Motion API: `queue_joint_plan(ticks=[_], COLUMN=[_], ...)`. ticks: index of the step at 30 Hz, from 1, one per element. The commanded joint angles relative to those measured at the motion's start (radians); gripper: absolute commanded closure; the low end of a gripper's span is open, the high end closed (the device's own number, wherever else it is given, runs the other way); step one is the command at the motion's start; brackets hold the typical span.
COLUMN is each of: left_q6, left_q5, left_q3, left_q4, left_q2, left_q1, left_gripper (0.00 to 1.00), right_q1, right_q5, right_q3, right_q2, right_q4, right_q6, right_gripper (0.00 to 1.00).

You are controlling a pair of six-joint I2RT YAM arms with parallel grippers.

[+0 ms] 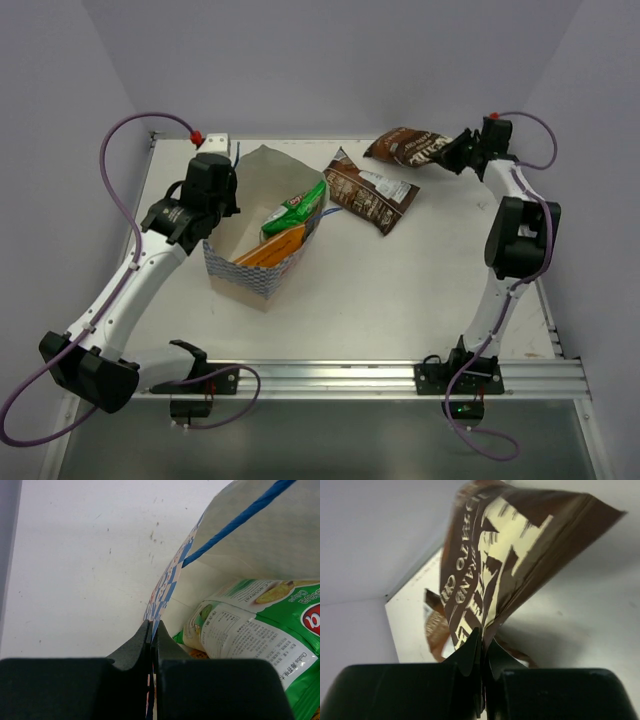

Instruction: Take the snacks out of the paper bag

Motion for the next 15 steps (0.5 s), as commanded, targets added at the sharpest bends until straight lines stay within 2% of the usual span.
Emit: queue_joint_plan(ticks=[1, 4, 6, 7, 8, 11, 12, 15], left_q6=[-0.021, -0.013, -0.001, 0.004, 0.01, 0.037, 0.054, 0.083], left_q5=[0.018, 0.028, 0.035, 0.038, 0.041, 0.047, 0.046, 0.044], left_q3=[0.04, 0.031, 0.025, 0.023, 0.023, 0.025, 0.027, 0.03], left_q4=[0.006, 0.015, 0.021, 0.026, 0.029, 0.043, 0.046, 0.055], left_q2=[-0.006, -0.006, -0.006, -0.006, -0.009, -0.014, -0.018, -0.024], left_q1=[0.006, 0.005, 0.005, 0.006, 0.006, 0.006, 0.006, 0.006], left_gripper=[1.0, 1.0, 1.0, 1.0, 1.0, 1.0, 1.0, 1.0], right_q1=[-0.058, -0.081, -0.091, -0.091, -0.089, -0.091, -0.086, -0.063], right_q5=[0.013, 0.037, 0.097, 0.12, 0.15, 0.23, 0.244, 0.322], right_q3=[-0.163, -0.232, -0.26, -0.267, -0.274, -0.281, -0.28, -0.265], right_q2=[-0.132, -0.145, -0.167, -0.181, -0.219, -0.303, -0.37, -0.48], right_q4=[0.106, 0.005, -0.078, -0.103, -0.13, -0.227, -0.274, -0.375], right_q6=[-0.014, -0.03, -0.047, -0.075, -0.089, -0.152, -0.165, -0.21], right_gripper=[0.98, 0.84, 0.66, 0.63, 0.54, 0.39, 0.3, 0.19])
